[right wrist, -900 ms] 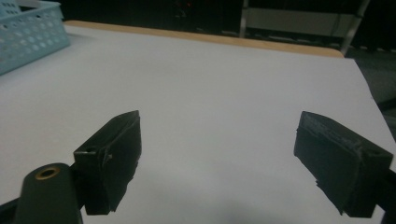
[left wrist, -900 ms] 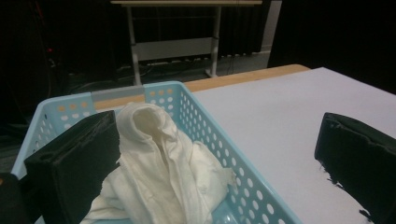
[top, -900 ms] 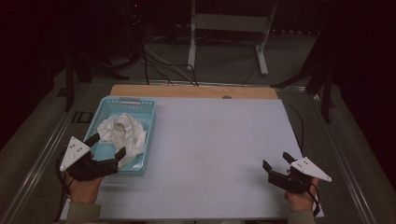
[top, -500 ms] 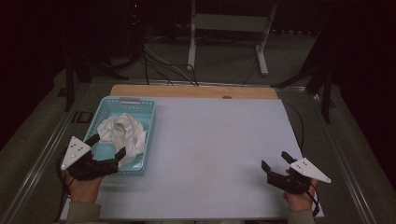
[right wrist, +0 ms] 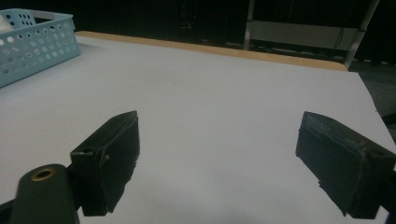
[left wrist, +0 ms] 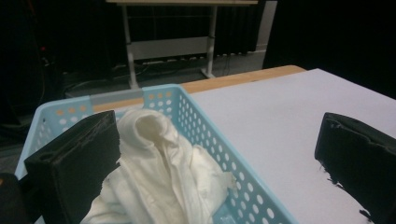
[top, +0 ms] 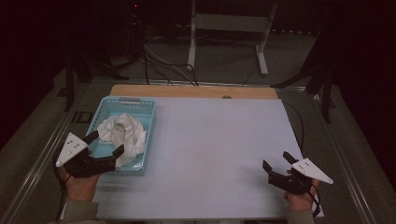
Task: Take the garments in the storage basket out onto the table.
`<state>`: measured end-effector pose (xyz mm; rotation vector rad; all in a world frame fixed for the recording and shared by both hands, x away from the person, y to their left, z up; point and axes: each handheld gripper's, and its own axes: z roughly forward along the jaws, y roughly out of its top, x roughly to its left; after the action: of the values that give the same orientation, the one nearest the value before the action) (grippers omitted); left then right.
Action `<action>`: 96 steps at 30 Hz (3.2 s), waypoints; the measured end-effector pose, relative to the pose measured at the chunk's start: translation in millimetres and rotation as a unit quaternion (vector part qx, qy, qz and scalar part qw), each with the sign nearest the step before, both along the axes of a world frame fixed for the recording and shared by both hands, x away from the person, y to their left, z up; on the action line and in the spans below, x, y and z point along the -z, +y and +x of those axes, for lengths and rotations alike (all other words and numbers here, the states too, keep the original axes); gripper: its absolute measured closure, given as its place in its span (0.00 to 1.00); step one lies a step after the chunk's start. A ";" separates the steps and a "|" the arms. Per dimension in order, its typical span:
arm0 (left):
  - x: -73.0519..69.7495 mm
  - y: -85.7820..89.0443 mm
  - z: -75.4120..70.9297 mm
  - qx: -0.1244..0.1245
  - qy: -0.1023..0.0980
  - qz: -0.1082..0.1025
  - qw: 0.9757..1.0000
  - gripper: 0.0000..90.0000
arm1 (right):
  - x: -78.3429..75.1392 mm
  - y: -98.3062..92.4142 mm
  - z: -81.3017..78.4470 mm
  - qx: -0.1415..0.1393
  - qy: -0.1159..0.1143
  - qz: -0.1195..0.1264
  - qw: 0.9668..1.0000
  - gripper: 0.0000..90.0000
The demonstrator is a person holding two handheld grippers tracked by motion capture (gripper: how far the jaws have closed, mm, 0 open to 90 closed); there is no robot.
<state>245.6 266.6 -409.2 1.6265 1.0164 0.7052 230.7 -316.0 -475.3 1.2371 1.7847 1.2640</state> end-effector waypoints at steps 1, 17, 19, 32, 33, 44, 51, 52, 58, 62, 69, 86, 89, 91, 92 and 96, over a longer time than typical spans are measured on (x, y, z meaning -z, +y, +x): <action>-0.1 -0.1 0.5 0.002 -0.001 -0.001 1.000 0.01 | -0.1 -0.4 -0.4 -0.001 -0.002 0.001 1.000 0.15; -3.0 5.2 16.3 0.013 0.008 0.001 1.000 0.00 | -0.1 1.4 -2.0 0.001 -0.007 -0.004 1.000 0.15; -3.4 5.6 20.1 0.013 0.013 0.003 1.000 0.01 | 0.1 1.7 -2.3 0.001 -0.005 -0.004 1.000 0.15; -8.8 5.3 34.1 0.007 0.044 0.006 0.999 0.00 | -0.5 1.8 -2.7 -0.002 -0.011 -0.005 1.000 0.15; -8.9 5.9 35.7 0.006 0.045 0.005 0.999 0.00 | -0.5 1.9 -2.7 -0.002 -0.011 -0.005 1.000 0.15; -11.0 5.5 49.0 0.001 0.058 0.017 0.998 0.00 | -0.7 1.9 -3.0 -0.004 -0.013 -0.005 1.000 0.14; -10.1 6.0 57.4 -0.004 0.068 0.021 0.997 0.00 | -0.7 1.6 -3.0 -0.005 -0.013 -0.005 1.000 0.14; -10.0 5.9 58.1 -0.004 0.068 0.021 0.997 0.00 | -0.7 1.6 -3.0 -0.004 -0.013 -0.005 1.000 0.14; -8.5 7.2 63.6 -0.011 0.070 0.012 0.997 0.00 | -0.7 1.8 -3.0 -0.005 -0.014 -0.005 1.000 0.14; -6.9 6.2 69.2 -0.014 0.072 0.012 0.997 0.00 | -0.8 1.8 -3.2 -0.005 -0.014 -0.005 1.000 0.14; -6.8 3.5 78.7 -0.012 0.081 0.030 0.996 0.00 | -0.9 1.6 -3.1 -0.006 -0.014 -0.005 1.000 0.14; 5.7 1.3 98.2 -0.021 0.114 0.056 0.992 0.00 | -0.9 1.5 -3.1 -0.005 -0.015 -0.005 1.000 0.14; 8.8 0.5 102.8 -0.024 0.120 0.058 0.991 0.00 | -0.9 1.4 -3.0 -0.005 -0.015 -0.005 1.000 0.14; 9.8 0.5 104.0 -0.025 0.122 0.058 0.991 0.00 | -0.9 1.2 -3.0 -0.004 -0.016 -0.005 1.000 0.14; 11.0 0.4 105.3 -0.025 0.124 0.057 0.990 0.00 | -0.9 1.2 -3.0 -0.004 -0.016 -0.005 1.000 0.14; 15.6 0.2 110.2 -0.024 0.135 0.060 0.989 0.00 | -1.0 1.2 -3.0 -0.004 -0.016 -0.005 1.000 0.14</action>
<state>355.7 266.7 -424.7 1.8432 1.2296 0.5979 227.7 -314.8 -474.3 1.1988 1.7733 1.2722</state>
